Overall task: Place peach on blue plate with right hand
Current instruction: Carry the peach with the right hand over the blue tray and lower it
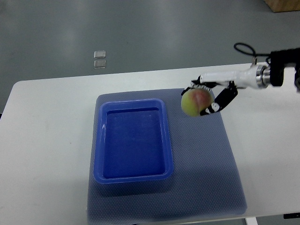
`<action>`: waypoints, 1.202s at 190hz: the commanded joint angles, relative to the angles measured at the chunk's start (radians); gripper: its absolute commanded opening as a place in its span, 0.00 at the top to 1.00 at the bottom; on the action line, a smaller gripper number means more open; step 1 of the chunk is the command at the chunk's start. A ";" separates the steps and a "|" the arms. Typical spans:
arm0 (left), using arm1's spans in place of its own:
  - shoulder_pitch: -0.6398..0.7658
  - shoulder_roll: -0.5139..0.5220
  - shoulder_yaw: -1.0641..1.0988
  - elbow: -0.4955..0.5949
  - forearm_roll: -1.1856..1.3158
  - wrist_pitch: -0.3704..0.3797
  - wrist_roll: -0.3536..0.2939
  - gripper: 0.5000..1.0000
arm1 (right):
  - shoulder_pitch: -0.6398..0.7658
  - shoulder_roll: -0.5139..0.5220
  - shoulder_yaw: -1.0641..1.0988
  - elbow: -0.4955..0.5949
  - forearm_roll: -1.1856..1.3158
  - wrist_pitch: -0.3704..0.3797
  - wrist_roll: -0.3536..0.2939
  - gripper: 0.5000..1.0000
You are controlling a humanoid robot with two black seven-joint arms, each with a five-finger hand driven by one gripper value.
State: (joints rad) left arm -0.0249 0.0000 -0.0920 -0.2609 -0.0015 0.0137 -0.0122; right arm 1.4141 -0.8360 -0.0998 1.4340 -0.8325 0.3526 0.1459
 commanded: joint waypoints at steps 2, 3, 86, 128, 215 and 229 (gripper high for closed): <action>0.000 0.000 0.002 0.000 0.000 0.000 0.000 0.00 | 0.105 -0.045 0.031 -0.006 0.026 0.074 -0.012 1.00; 0.000 0.000 0.002 0.000 0.000 0.000 0.000 0.00 | 0.111 -0.049 0.031 -0.006 0.027 0.077 -0.017 1.00; 0.000 0.000 0.002 -0.003 0.000 -0.001 0.003 0.00 | 0.135 0.164 0.029 -0.115 0.030 0.025 -0.040 1.00; -0.012 0.000 0.002 -0.003 0.000 -0.001 0.006 0.00 | 0.086 0.563 -0.021 -0.366 0.026 -0.027 -0.037 1.00; -0.021 0.000 0.002 -0.003 0.000 -0.001 0.012 0.00 | -0.150 0.836 -0.031 -0.541 -0.002 -0.038 -0.031 1.00; -0.021 0.000 0.003 -0.003 0.000 -0.001 0.012 0.00 | -0.162 0.836 -0.031 -0.564 -0.023 -0.054 -0.031 1.00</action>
State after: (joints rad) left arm -0.0461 0.0000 -0.0904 -0.2638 -0.0015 0.0122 0.0001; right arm 1.2732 -0.0042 -0.1310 0.8989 -0.8315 0.3163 0.1147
